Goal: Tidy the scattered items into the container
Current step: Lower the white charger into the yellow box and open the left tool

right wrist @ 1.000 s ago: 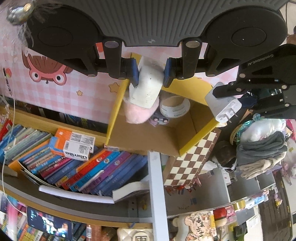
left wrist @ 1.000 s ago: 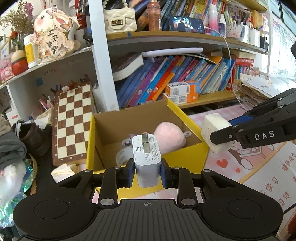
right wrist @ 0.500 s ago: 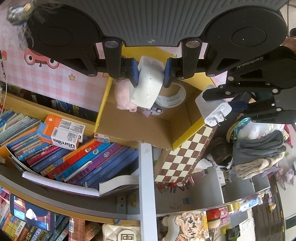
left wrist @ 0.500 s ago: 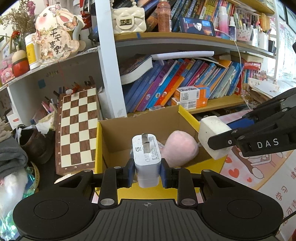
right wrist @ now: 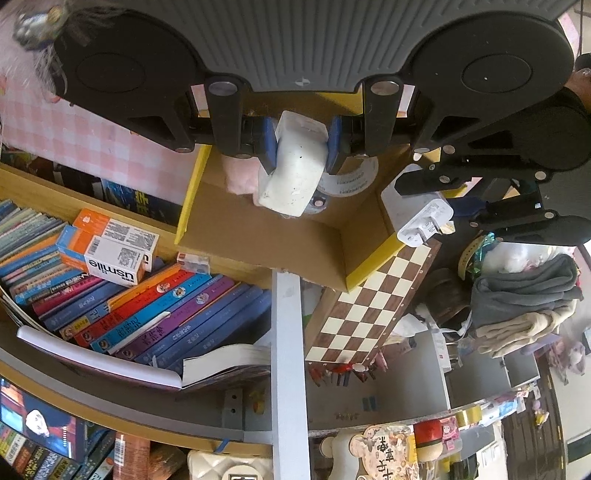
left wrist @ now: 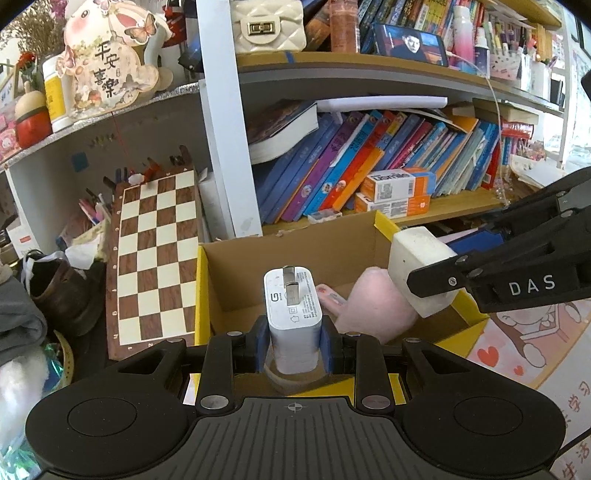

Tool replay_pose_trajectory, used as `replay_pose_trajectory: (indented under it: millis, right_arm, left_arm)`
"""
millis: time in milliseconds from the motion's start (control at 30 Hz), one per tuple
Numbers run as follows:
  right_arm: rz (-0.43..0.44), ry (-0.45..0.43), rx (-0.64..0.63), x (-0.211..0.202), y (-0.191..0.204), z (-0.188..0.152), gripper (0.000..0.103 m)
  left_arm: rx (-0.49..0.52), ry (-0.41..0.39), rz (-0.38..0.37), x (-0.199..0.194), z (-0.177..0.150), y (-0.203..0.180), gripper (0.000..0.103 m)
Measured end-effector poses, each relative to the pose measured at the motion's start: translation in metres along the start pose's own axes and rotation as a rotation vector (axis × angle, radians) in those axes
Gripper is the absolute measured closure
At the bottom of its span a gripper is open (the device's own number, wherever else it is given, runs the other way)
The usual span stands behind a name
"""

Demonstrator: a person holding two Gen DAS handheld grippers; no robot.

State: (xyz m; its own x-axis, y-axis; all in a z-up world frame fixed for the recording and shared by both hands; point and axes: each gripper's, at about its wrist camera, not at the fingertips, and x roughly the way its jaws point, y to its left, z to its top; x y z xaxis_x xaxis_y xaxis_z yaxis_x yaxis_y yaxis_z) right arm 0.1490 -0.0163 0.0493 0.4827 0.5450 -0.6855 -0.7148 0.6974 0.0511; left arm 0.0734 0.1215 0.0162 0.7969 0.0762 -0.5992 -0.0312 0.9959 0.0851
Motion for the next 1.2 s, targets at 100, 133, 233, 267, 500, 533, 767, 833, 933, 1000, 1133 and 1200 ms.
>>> replay_pose_trajectory:
  millis: [100,133,233,267,500,533,767,833,933,1000,1133,1200]
  right_arm:
    - [0.005,0.008,-0.008,0.011,-0.001,0.005,0.077]
    - [0.008,0.01,-0.011,0.014,-0.002,0.007,0.077]
    - [0.01,0.015,-0.017,0.026,-0.005,0.013,0.077]
    - [0.01,0.017,-0.019,0.03,-0.006,0.015,0.077]
    - [0.013,0.027,-0.032,0.057,-0.013,0.03,0.077]
    - [0.013,0.029,-0.034,0.061,-0.014,0.032,0.077]
    - [0.029,0.048,-0.045,0.086,-0.018,0.042,0.077]
    - [0.035,0.055,-0.048,0.093,-0.018,0.044,0.077]
    - [0.044,0.067,-0.047,0.102,-0.019,0.045,0.077]
    - [0.049,0.073,-0.049,0.106,-0.018,0.045,0.077]
    - [0.061,0.083,-0.054,0.113,-0.017,0.048,0.077]
    - [0.066,0.086,-0.057,0.117,-0.016,0.049,0.077]
  left_arm:
    - [-0.001,0.014,-0.003,0.009,0.0,0.003,0.076]
    - [-0.001,0.019,-0.004,0.012,0.0,0.004,0.076]
    - [-0.002,0.036,-0.009,0.021,0.001,0.006,0.076]
    - [-0.003,0.041,-0.01,0.025,0.001,0.006,0.076]
    - [-0.008,0.065,-0.024,0.048,0.004,0.009,0.076]
    - [-0.008,0.069,-0.027,0.05,0.005,0.009,0.076]
    - [-0.006,0.095,-0.038,0.066,0.006,0.01,0.076]
    - [-0.009,0.097,-0.037,0.069,0.006,0.01,0.076]
    - [-0.004,0.104,-0.035,0.073,0.006,0.009,0.076]
    - [-0.003,0.113,-0.036,0.076,0.006,0.009,0.076]
    - [-0.003,0.128,-0.041,0.081,0.004,0.01,0.076]
    - [-0.003,0.136,-0.047,0.082,0.003,0.01,0.076]
